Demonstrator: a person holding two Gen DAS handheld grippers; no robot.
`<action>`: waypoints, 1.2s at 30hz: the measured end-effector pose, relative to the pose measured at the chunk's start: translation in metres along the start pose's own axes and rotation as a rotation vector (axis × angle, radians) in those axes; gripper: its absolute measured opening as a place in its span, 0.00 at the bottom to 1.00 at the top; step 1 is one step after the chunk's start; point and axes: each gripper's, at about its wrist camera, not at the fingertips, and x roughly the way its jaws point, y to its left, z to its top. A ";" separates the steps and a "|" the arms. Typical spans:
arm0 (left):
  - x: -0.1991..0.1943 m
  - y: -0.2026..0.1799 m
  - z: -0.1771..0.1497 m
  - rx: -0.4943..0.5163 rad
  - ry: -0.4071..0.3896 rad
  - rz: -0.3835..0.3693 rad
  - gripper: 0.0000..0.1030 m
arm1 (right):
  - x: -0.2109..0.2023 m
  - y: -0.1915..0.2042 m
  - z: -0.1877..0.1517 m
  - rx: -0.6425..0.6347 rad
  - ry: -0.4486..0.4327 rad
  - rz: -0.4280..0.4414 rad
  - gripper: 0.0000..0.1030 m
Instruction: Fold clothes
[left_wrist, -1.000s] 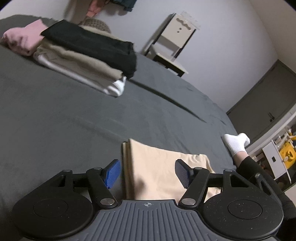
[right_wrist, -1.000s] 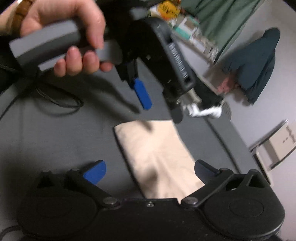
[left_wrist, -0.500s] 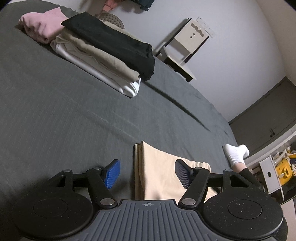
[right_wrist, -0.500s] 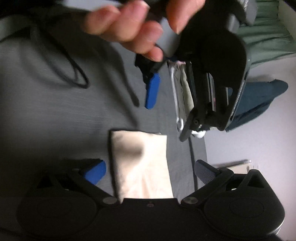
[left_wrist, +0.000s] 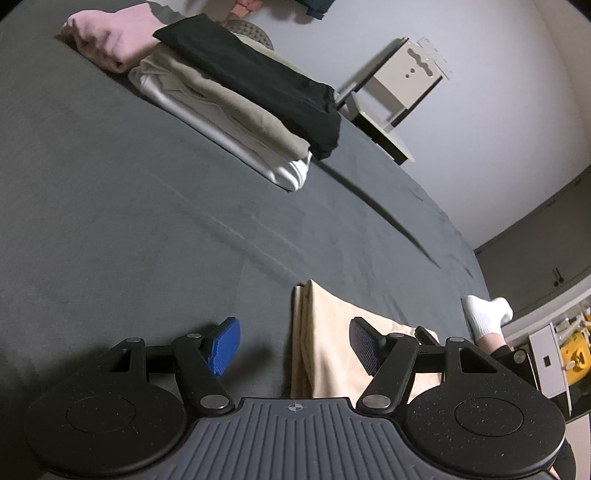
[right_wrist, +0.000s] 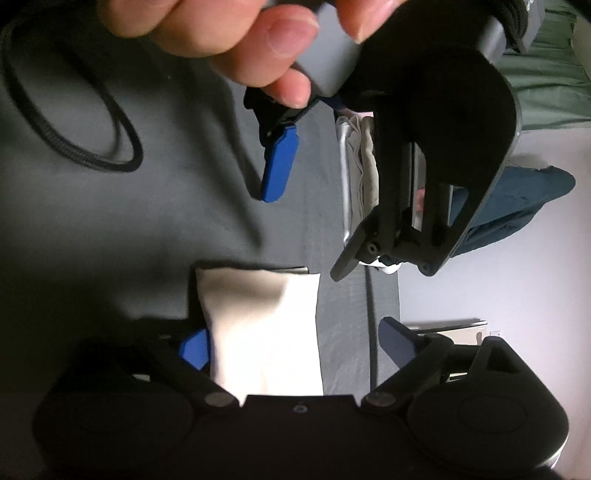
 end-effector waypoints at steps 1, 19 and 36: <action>0.000 0.001 0.000 -0.002 -0.001 0.001 0.64 | 0.001 0.000 0.001 0.001 -0.002 -0.005 0.89; 0.003 0.004 0.002 -0.042 0.025 -0.042 0.64 | 0.017 0.002 0.001 0.087 -0.002 -0.060 0.57; 0.028 0.010 0.000 -0.193 0.106 -0.105 0.64 | 0.033 -0.009 0.005 0.065 0.005 -0.011 0.53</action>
